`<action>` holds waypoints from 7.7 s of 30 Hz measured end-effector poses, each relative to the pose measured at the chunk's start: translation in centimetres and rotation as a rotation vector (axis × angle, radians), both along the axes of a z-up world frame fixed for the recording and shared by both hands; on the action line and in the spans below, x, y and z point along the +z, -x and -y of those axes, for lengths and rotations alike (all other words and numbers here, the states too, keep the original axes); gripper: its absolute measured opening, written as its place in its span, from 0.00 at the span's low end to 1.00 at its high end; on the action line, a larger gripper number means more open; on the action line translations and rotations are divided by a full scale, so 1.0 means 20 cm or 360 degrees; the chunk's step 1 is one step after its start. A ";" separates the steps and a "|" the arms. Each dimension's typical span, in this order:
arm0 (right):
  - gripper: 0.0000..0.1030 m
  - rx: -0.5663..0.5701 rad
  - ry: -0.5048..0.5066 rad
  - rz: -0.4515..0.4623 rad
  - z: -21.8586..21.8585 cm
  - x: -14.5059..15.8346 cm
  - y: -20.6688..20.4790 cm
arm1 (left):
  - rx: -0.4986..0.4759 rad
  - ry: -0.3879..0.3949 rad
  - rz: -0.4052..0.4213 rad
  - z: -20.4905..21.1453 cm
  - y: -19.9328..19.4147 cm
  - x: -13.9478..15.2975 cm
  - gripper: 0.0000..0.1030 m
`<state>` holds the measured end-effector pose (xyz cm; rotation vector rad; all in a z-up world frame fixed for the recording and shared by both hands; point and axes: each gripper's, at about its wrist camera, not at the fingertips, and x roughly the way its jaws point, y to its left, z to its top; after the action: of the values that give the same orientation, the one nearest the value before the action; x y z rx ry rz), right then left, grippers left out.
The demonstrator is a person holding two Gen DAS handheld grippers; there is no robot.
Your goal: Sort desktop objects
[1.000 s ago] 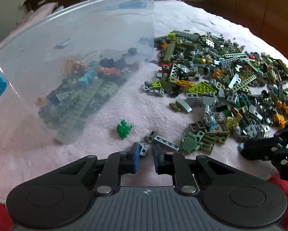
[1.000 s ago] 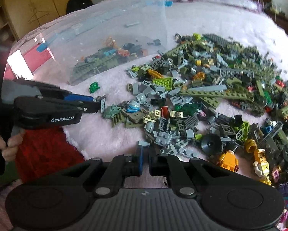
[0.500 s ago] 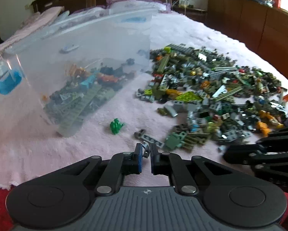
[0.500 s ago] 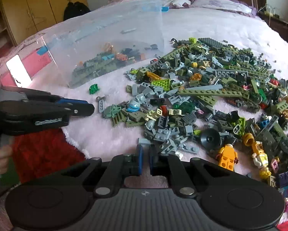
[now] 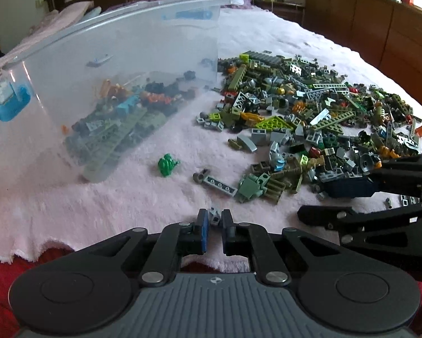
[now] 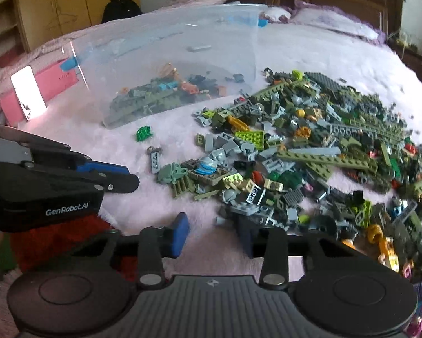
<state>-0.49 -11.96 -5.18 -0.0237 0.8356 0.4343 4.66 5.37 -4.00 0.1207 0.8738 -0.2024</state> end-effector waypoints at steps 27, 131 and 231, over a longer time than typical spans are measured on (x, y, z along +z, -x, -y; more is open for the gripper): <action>0.15 -0.0105 -0.0035 0.0057 0.08 0.05 0.06 | -0.0045 0.0025 0.0084 0.07 0.06 0.11 0.08; 0.06 -0.0007 0.0180 -0.0113 0.24 0.07 0.23 | -0.0244 -0.0200 0.0082 0.28 0.05 0.05 0.87; 0.67 -0.0250 -0.0078 0.0198 0.32 0.52 -0.06 | 0.0226 -0.0013 0.0118 0.10 -0.07 0.35 1.00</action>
<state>0.62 -18.38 5.17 0.0596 0.6982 0.3023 6.12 3.47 2.94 0.0730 0.8060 -0.0614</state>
